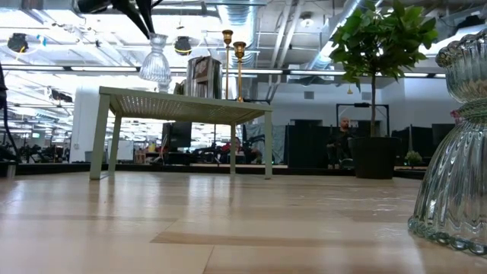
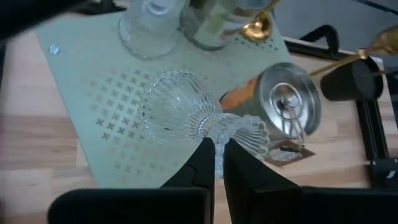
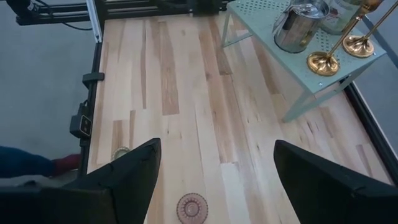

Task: Pick & Place candle stick holders
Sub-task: Align the transparent candle holder with the other transparent candle holder on the shelf

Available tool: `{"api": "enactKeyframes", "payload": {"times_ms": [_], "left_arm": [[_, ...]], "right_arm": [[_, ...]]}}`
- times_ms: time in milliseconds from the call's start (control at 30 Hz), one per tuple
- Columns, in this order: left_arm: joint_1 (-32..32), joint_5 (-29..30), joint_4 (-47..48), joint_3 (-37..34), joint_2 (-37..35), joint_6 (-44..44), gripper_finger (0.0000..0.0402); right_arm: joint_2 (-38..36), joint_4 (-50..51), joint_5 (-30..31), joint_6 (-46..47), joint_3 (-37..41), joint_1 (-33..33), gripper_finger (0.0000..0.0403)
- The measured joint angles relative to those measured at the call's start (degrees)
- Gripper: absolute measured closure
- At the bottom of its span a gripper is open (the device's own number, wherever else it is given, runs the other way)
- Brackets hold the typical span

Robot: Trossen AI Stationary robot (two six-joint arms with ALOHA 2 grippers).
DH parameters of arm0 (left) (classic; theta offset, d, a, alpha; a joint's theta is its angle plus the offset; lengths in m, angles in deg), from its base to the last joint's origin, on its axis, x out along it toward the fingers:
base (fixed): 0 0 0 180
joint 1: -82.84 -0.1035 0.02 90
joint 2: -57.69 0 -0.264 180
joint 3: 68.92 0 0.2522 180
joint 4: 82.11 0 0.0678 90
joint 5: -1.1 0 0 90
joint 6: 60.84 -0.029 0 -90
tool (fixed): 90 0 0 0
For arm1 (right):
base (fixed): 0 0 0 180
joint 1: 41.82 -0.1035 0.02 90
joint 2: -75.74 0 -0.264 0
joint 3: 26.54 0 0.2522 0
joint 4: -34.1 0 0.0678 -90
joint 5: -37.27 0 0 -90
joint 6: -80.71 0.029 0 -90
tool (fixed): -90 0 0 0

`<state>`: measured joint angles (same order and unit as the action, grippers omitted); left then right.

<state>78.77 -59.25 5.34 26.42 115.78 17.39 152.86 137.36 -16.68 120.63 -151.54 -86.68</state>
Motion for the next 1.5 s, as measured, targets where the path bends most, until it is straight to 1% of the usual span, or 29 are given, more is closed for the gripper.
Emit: {"api": "enactKeyframes", "payload": {"times_ms": [233, 333, 467, 567, 900, 1167, 1500], "left_arm": [[-6.4, -7.8, -0.5, 0.0, 1.4, -0.6, 0.0389], [-8.7, -10.6, -2.3, 0.0, 2.6, -2.8, 0.0390], [-11.0, -12.9, -5.7, 0.0, 4.2, -5.8, 0.0389], [-12.6, -15.6, -5.2, 0.0, 5.4, -7.7, 0.0389], [-15.2, -17.0, -5.6, 0.0, 6.9, -10.5, 0.0389], [-15.5, -20.6, -5.9, 0.0, 7.3, -10.5, 0.0388], [-15.5, -20.8, -5.4, 0.0, 7.0, -10.5, 0.0387]], "right_arm": [[0.0, -0.1, 0.0, -1.6, 0.0, 0.0, 0.0101], [0.0, -0.4, 0.0, -2.7, 0.0, 0.0, 0.0101], [0.0, -0.5, 0.0, -3.0, 0.0, 0.0, 0.0101], [0.0, -0.5, 0.0, -3.0, 0.0, -0.1, 0.0101], [0.0, -1.5, 0.0, -3.0, 0.0, -0.5, 0.0101], [0.0, -1.5, 0.0, -3.0, 0.0, -0.5, 0.0101], [0.0, -1.7, 0.0, -4.1, 0.0, -0.5, 0.0101]]}}
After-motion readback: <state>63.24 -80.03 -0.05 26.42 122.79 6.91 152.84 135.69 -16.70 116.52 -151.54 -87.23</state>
